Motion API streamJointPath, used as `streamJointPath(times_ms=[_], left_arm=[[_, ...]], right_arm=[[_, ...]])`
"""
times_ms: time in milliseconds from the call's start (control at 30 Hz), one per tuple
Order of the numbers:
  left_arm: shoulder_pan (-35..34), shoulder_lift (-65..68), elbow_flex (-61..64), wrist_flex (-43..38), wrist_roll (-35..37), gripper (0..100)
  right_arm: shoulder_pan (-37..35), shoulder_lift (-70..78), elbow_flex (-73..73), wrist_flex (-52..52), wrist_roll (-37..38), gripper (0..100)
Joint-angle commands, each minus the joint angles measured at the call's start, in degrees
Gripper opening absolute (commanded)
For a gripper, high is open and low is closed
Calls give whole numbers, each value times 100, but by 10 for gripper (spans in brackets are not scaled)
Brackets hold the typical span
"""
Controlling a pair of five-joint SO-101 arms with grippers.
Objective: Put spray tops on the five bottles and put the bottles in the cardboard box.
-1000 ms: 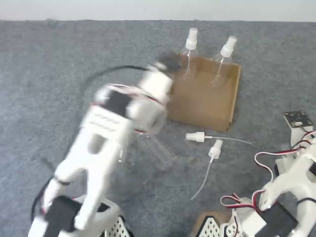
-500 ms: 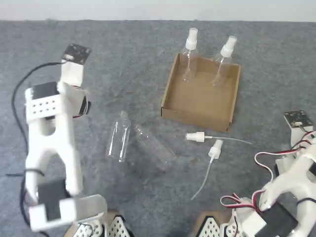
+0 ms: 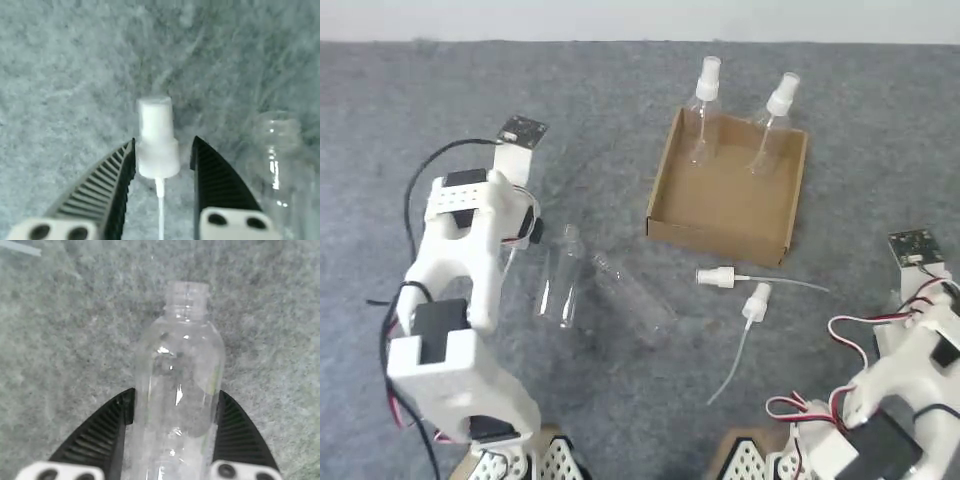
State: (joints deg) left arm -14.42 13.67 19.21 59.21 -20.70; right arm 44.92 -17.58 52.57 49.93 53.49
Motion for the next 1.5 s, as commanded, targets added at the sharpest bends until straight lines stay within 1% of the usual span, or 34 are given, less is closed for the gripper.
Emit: streamJointPath(times_ms=[0, 100, 167, 300, 433, 533, 700, 767, 933, 1000, 1100, 1200, 1267, 1333, 1367, 1467], left_arm=[[0, -264, -497, 246, 88, 173], [18, -149, -919, 352, 114, 173], [35, 79, -1235, 352, 299, 173], [35, 862, -1851, 431, 369, 170], [18, 1477, -2255, 703, 369, 164], [0, 1662, -2360, 747, 378, 108], [-9, 1582, -2404, 862, 440, 33], [-9, 1310, -2422, 1081, 580, 9], [44, 88, -2343, 1591, 659, 10], [114, -448, -2167, 1697, 818, 10], [281, -1354, -1569, 1679, 914, 10], [642, -2321, -804, 1662, 923, 11], [914, -2892, -233, 1486, 923, 11], [1029, -3288, 321, 1055, 888, 11], [1011, -3358, 532, 844, 879, 12], [589, -3077, 699, 431, 879, 12]], right_arm=[[31, -92, -18, -110, 97, 163], [31, -101, -18, -110, 97, 163], [31, -101, -9, -110, 97, 163], [31, -101, -9, -110, 97, 163], [66, -101, -9, -110, 97, 163], [66, -101, -9, -110, 97, 163], [66, -101, -9, -119, 97, 163], [57, -101, -18, -119, 97, 163], [31, -101, -26, -356, 62, 163], [48, -101, -26, -514, 62, 163], [31, -101, -26, -549, 53, 161], [31, -101, -26, -549, 53, 162], [31, -101, -26, -549, 53, 162], [40, -84, -35, -576, 53, 162], [48, -66, -35, -576, 53, 162], [66, -40, -18, -549, 53, 162]])
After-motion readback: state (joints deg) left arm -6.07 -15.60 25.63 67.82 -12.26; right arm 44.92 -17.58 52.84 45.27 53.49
